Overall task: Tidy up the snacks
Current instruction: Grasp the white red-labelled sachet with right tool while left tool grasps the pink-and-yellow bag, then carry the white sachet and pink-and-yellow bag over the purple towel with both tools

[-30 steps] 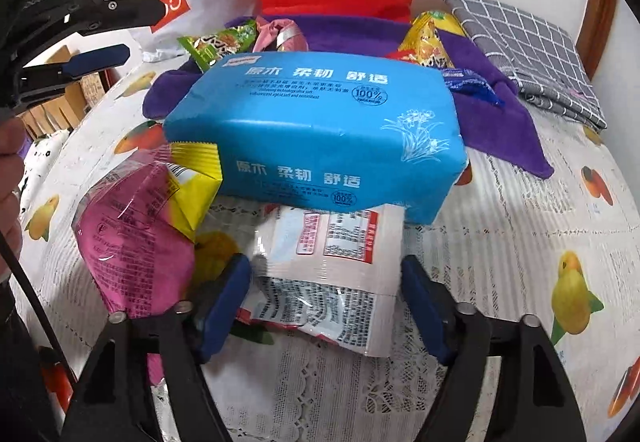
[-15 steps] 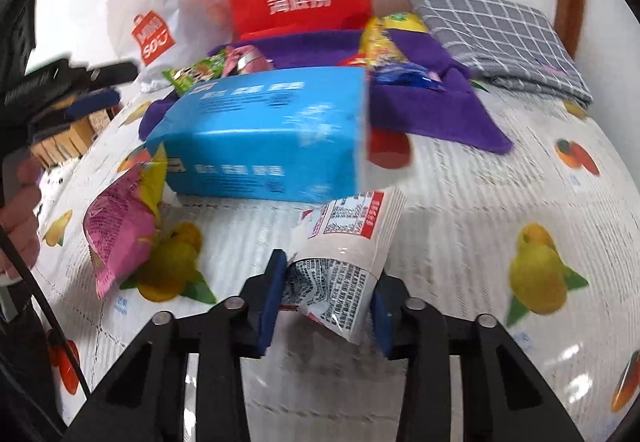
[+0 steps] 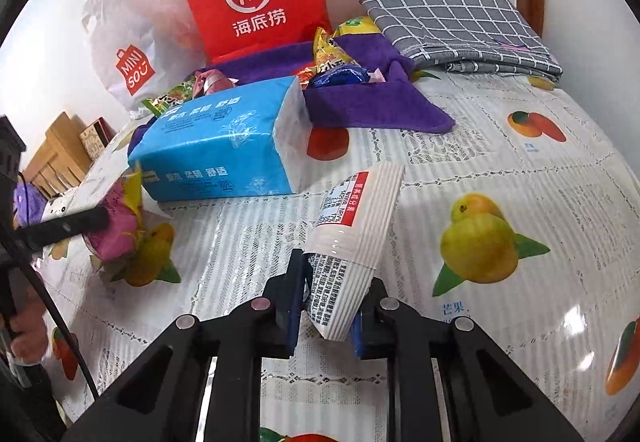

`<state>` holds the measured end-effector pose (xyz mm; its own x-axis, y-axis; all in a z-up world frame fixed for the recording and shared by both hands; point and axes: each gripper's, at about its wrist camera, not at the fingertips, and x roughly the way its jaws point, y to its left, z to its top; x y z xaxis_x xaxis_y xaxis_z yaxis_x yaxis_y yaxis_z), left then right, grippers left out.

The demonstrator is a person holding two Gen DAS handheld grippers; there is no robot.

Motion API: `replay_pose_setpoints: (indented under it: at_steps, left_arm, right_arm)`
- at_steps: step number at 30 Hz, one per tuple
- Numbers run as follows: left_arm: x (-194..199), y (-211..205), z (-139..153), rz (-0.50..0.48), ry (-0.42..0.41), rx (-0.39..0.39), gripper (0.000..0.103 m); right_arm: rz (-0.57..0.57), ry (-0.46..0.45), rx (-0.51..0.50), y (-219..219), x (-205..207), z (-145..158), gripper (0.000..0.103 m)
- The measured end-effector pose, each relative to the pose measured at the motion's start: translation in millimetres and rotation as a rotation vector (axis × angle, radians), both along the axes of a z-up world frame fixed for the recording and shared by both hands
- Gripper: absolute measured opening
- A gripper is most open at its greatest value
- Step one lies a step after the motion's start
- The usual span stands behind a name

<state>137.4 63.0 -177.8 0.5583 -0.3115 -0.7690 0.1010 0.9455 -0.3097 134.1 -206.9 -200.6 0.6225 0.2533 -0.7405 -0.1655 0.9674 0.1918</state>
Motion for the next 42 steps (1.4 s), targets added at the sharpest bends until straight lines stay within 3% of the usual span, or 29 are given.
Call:
replay_pose_setpoints:
  at_steps: [6, 12, 19, 24, 30, 39, 42]
  left_arm:
    - [2, -5, -7, 0.005, 0.02, -0.053, 0.078]
    - [0, -8, -3, 0.024, 0.023, -0.078, 0.064]
    - [-17, 1, 6, 0.069, 0.012, -0.093, 0.061]
    - [-32, 3, 23, 0.08, -0.013, -0.11, 0.06]
    - [-37, -5, 54, 0.076, -0.068, -0.051, 0.06]
    - [-25, -22, 109, 0.046, -0.161, -0.031, 0.06]
    - [-15, -26, 117, 0.051, -0.139, -0.006, 0.061]
  right_arm:
    - [0.035, 0.003, 0.026, 0, -7, 3, 0.019]
    - [0.038, -0.016, 0.045, -6, -13, 10, 0.018]
    - [0.048, -0.042, 0.012, -12, -16, 22, 0.016]
    - [0.062, -0.042, 0.023, -15, -12, 30, 0.016]
    - [0.074, -0.084, 0.013, -15, -7, 54, 0.016]
    - [0.049, -0.168, 0.016, -24, -1, 105, 0.016]
    - [0.032, -0.188, 0.001, -24, 1, 118, 0.016]
